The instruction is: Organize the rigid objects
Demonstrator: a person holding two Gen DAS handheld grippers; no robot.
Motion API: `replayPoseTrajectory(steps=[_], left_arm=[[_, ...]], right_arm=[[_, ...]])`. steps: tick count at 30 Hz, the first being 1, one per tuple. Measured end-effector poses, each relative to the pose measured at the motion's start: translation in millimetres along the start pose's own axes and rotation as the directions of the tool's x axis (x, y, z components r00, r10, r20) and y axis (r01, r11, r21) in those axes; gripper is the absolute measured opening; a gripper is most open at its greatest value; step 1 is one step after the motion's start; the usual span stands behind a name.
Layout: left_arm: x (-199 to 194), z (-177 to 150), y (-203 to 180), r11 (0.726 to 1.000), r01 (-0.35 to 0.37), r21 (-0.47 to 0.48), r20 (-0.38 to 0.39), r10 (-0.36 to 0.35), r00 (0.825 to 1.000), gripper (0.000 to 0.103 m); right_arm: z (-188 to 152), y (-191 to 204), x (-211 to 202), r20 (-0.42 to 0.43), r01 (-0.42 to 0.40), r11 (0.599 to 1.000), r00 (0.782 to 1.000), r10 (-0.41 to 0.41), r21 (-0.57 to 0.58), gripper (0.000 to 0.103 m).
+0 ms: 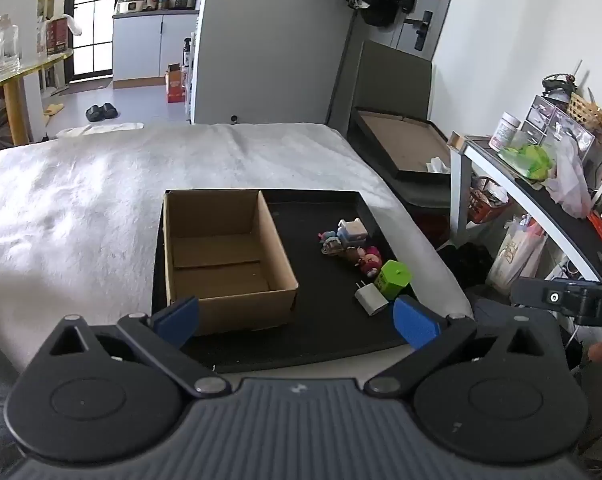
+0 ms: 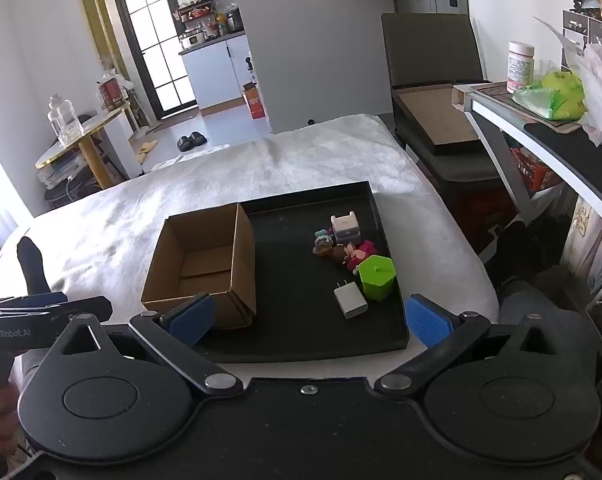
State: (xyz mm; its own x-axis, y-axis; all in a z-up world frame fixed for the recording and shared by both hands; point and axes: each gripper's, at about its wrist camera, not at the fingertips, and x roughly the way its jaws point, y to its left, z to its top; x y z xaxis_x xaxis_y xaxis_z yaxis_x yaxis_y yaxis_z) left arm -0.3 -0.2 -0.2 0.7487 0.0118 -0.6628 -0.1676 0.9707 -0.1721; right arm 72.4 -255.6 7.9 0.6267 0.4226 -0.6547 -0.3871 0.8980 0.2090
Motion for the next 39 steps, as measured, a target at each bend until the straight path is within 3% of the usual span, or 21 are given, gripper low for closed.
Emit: replayPoseTrajectory(steps=[39], left_arm=[[-4.1,2.8,-4.3,1.000,-0.001,0.001,-0.014,0.002,1.000,0.103]], right_arm=[[-1.2,-1.6,-1.4,-0.004,0.015,1.000,1.000,-0.015,0.001,0.103]])
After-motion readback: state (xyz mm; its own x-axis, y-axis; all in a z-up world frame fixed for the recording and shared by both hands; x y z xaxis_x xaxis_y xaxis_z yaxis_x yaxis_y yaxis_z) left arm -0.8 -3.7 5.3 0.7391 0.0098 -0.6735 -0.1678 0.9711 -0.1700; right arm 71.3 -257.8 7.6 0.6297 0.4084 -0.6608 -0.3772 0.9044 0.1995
